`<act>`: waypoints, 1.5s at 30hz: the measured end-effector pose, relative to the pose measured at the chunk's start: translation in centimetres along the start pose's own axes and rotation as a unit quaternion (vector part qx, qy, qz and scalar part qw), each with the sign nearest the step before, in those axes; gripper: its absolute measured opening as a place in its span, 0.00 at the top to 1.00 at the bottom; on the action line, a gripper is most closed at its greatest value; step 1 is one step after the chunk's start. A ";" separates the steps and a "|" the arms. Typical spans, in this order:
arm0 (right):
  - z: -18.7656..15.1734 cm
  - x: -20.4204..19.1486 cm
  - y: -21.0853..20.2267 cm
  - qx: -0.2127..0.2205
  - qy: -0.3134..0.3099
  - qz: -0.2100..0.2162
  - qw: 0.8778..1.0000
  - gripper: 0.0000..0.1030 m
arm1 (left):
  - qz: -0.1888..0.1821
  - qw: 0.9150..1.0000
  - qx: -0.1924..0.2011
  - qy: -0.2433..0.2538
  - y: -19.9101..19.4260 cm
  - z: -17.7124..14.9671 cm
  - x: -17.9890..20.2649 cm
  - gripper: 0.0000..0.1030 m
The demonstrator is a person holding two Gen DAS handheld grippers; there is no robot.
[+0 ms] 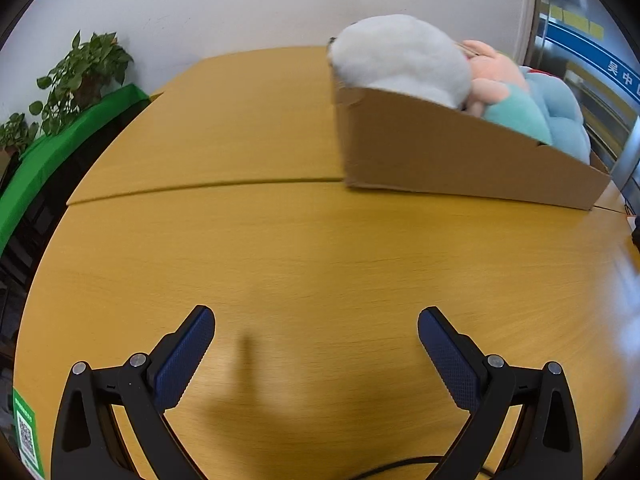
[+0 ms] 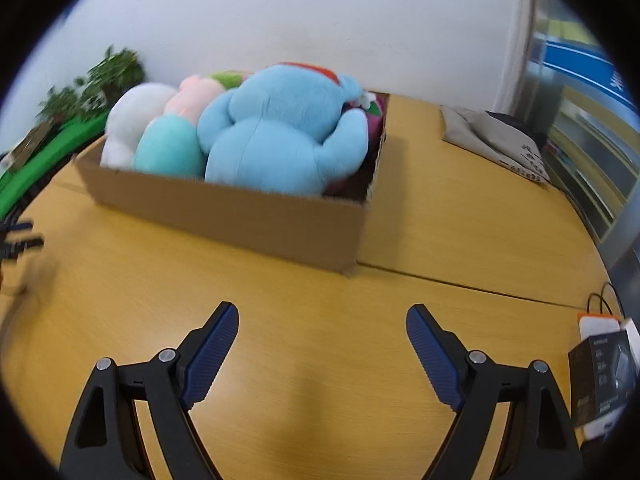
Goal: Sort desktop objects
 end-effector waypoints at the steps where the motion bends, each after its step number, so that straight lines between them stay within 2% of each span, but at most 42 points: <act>1: -1.0 0.3 0.2 -0.004 -0.016 0.010 1.000 0.16 | -0.003 1.000 -0.001 0.001 0.4 -0.2 -0.6 0.00; 5: -4.9 1.7 0.9 -0.033 -0.037 0.039 0.998 0.16 | -0.011 1.000 -0.002 0.016 1.9 -0.9 -1.9 0.00; 9: -6.8 2.6 1.0 -0.038 -0.031 0.056 0.997 0.16 | -0.029 0.999 0.002 0.046 2.2 -0.7 -1.6 0.00; 11: -7.4 2.6 1.2 -0.040 -0.037 0.063 0.997 0.16 | -0.041 0.997 -0.009 0.068 2.6 -0.9 -1.1 0.00; 18: -7.4 3.1 1.6 -0.041 -0.065 0.087 0.993 0.13 | -0.072 0.992 -0.011 0.106 3.3 -0.1 -2.0 0.00; 19: -7.3 3.2 1.8 -0.042 -0.069 0.090 0.993 0.11 | -0.078 0.990 -0.012 0.113 3.5 0.0 -2.2 0.00; 21: -7.2 3.7 2.2 -0.046 -0.074 0.097 0.991 0.00 | -0.092 0.987 -0.013 0.131 3.7 0.3 -2.5 0.00; 24: -6.9 4.3 2.6 -0.050 -0.084 0.108 0.989 0.00 | -0.108 0.982 -0.014 0.151 4.0 0.5 -3.0 0.00; 34: -6.3 5.0 3.1 -0.047 -0.125 0.137 0.982 0.00 | -0.096 0.986 -0.014 0.138 4.4 1.5 -4.1 0.00; 45: -6.6 4.8 2.7 -0.044 -0.163 0.169 0.971 0.00 | -0.099 0.984 -0.014 0.145 3.9 1.2 -4.7 0.00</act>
Point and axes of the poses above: each gripper's, at about its wrist camera, not at the fingertips, and y roughly the way its jaws point, x to its right, z to its top, the point moved 10 cm from there along y, roughly the way its jaws point, and after that the axes turned 1 degree about -z, right-handed, at the moved point
